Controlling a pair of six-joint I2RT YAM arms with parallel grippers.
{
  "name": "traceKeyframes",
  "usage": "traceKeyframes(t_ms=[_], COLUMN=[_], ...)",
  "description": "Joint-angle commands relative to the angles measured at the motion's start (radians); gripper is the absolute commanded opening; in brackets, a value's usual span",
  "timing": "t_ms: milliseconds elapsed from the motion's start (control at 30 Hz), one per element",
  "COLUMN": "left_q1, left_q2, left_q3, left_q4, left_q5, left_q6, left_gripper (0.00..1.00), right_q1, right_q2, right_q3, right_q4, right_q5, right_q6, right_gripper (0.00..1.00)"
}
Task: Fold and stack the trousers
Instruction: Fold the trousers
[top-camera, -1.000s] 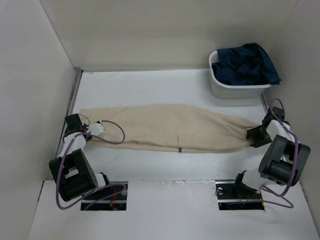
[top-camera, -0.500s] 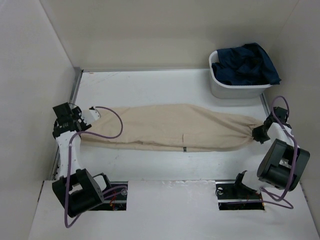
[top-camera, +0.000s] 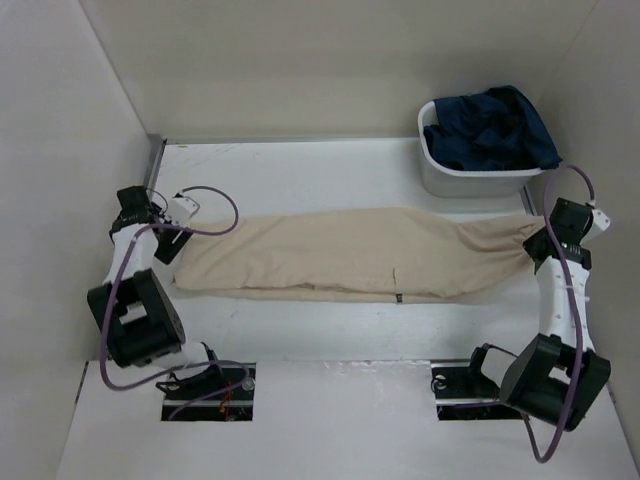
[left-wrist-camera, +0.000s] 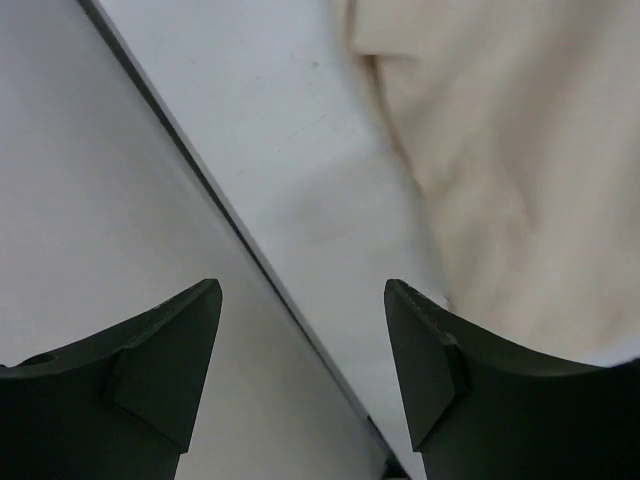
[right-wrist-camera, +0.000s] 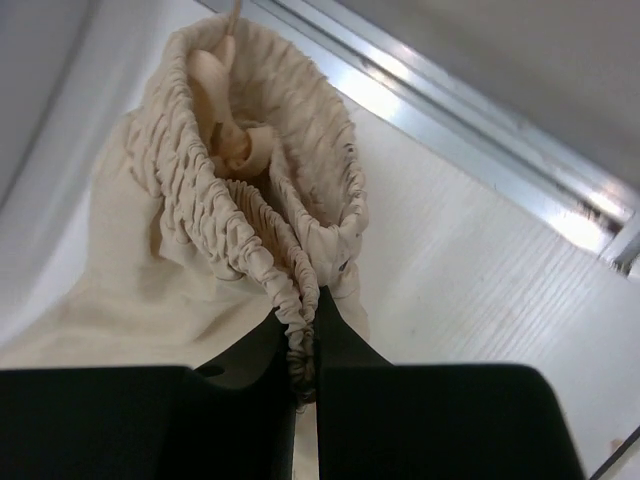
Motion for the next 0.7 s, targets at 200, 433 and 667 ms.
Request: traceKeyframes(t_ms=[200,433,667], left_q1=[-0.112,-0.202,-0.206], left_q2=[0.236,0.283,0.342], left_q3=[0.136,0.05,0.043], left_q4=[0.107,0.127,0.159], left_q5=[-0.146,-0.198,-0.252], left_q6=[-0.289,-0.299,-0.344], left_gripper=[0.62,0.53,0.39], right_q1=[0.474,0.936,1.174], right_q2=[-0.098,0.075,0.429], right_q3=[0.19,0.341,0.555], right_q4=[0.035,-0.022,-0.073], right_q5=[0.258,0.518,0.567], right_q6=[-0.314,-0.277,-0.221], right_gripper=[0.0,0.0,0.01])
